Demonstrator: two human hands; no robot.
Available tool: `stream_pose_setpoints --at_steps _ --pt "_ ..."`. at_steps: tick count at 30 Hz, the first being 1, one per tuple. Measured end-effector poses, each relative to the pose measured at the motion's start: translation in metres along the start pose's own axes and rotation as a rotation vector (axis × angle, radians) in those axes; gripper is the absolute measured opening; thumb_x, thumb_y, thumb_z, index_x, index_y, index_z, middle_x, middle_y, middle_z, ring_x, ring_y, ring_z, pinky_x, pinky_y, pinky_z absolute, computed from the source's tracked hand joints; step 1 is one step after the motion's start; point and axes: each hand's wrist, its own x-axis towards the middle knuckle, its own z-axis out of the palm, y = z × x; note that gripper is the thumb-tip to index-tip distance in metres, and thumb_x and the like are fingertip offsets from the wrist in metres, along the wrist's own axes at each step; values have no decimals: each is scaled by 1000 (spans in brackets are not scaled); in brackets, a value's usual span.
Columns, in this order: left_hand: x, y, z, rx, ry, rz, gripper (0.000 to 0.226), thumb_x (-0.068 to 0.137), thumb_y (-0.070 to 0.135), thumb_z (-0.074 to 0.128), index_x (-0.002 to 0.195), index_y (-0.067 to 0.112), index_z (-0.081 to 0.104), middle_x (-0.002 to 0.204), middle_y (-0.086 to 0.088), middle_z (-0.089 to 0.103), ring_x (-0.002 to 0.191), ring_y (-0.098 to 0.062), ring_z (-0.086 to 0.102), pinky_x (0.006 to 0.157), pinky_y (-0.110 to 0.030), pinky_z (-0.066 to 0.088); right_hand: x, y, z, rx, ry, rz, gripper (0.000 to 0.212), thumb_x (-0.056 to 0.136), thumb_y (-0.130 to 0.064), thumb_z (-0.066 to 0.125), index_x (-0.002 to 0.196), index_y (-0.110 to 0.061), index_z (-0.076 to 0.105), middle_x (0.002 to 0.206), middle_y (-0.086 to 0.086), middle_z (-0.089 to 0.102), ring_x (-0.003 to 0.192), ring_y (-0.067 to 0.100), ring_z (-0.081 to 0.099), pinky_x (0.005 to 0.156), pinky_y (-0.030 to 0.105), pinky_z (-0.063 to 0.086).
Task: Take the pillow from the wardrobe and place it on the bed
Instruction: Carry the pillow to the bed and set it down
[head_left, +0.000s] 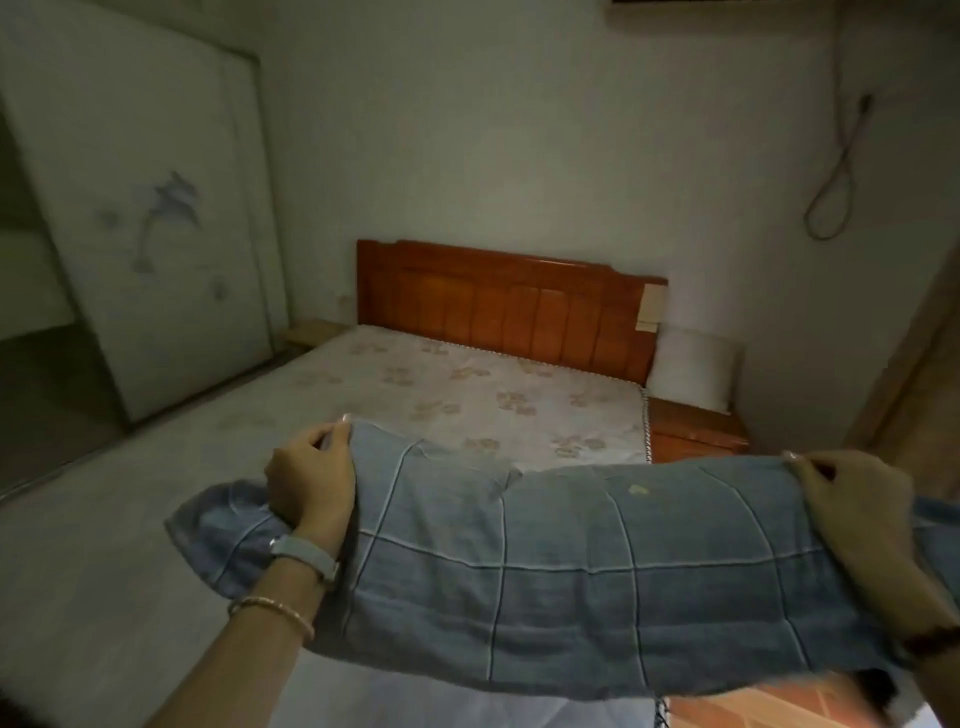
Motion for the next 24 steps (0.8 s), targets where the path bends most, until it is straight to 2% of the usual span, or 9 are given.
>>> stream_pose_setpoints --at_steps 4,7,10,13,15,17,20,24 --pt "-16 -29 0 88 142 -52 29 91 30 64 79 5 74 81 -20 71 70 -27 53 64 -31 36 20 -3 68 150 -129 -61 21 86 -12 64 73 0 73 68 19 70 55 24 51 60 29 36" --pt "-40 -53 10 133 215 -113 30 90 30 65 83 2 75 85 -25 71 77 -37 62 65 -34 40 35 5 117 237 -219 -116 20 86 -10 64 72 2 72 65 18 68 56 26 53 60 30 38" --pt "-78 -79 26 206 323 -193 32 89 32 66 86 1 75 93 -28 71 82 -45 62 67 -35 40 49 18 168 292 -264 -191 17 85 -8 65 72 1 72 66 18 68 56 23 51 59 28 35" --pt "-121 -98 46 214 403 -296 32 89 31 66 66 10 69 78 -21 70 65 -34 54 62 -34 41 58 37 212 329 -342 -244 18 84 -8 65 72 3 72 69 20 68 58 28 57 59 33 45" --pt "-149 -103 58 228 468 -361 36 90 28 66 55 21 58 60 -6 59 55 -19 45 55 -31 37 61 47 238 331 -385 -284 17 84 -8 66 73 5 72 73 24 68 65 35 61 63 38 48" --pt "-172 -103 71 241 519 -413 44 91 25 66 50 25 50 53 9 46 53 -10 38 51 -25 32 67 52 258 344 -428 -311 18 84 -9 66 74 5 72 74 25 67 68 37 61 65 40 48" --pt "-195 -110 83 245 573 -462 44 91 23 65 50 27 50 53 11 45 53 -11 37 53 -24 30 71 54 284 351 -494 -359 21 87 -12 64 76 6 71 76 25 66 66 37 60 63 39 46" --pt "-222 -117 83 241 584 -486 23 93 27 63 75 14 71 71 -6 64 71 -29 57 67 -36 46 69 51 301 399 -537 -423 25 89 -12 61 79 8 72 77 27 67 66 39 61 63 40 50"
